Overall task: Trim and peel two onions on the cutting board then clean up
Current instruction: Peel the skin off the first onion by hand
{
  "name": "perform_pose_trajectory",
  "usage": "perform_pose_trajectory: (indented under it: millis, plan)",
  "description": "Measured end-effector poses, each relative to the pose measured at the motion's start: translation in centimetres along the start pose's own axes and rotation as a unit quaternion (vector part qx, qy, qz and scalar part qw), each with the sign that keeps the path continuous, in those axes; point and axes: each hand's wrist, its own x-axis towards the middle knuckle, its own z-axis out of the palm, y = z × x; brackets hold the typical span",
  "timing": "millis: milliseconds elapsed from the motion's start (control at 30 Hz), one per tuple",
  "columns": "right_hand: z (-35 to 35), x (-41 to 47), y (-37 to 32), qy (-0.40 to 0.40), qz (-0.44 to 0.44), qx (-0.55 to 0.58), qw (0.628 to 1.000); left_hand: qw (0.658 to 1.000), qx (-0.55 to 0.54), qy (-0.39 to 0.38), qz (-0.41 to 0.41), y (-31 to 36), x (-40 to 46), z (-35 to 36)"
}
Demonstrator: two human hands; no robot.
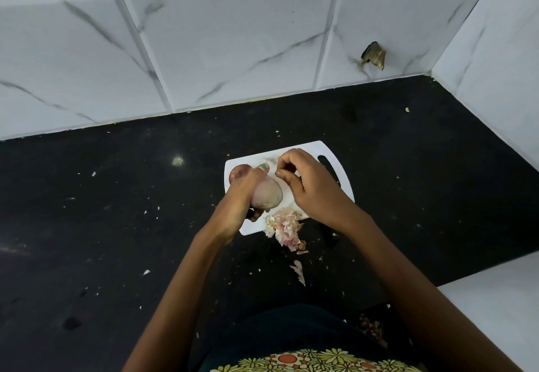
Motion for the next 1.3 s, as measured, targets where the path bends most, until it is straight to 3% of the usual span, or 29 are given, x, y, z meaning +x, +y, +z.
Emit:
perform_pose_trajectory:
  millis: [267, 433, 700, 1033, 1300]
  plan:
    - [-1.6, -0.3, 0.7, -0.049, 0.070, 0.030, 0.996, 0.997, -0.078, -0.015, -0.004, -0.5, -0.1, -0.2]
    - [-2.6, -0.5, -0.4, -0.033, 0.091, 0.128, 0.987, 0.990, -0.140, 0.022, 0.012, -0.5, 0.0, 0.0]
    - [-2.6, -0.5, -1.9, -0.030, 0.011, 0.118, 0.992, 0.987, -0.153, 0.041, 0.008, -0.3, 0.2, 0.0]
    - [-2.1, -0.3, -2.4, -0.039, -0.028, 0.107, 0.993, 0.992, -0.125, 0.029, -0.001, 0.5, 0.0, -0.2]
    - [-2.4, -0.3, -2.1, -0.047, -0.006, 0.119, 0.992, 0.995, -0.099, 0.005, -0.011, 0.8, -0.3, 0.2]
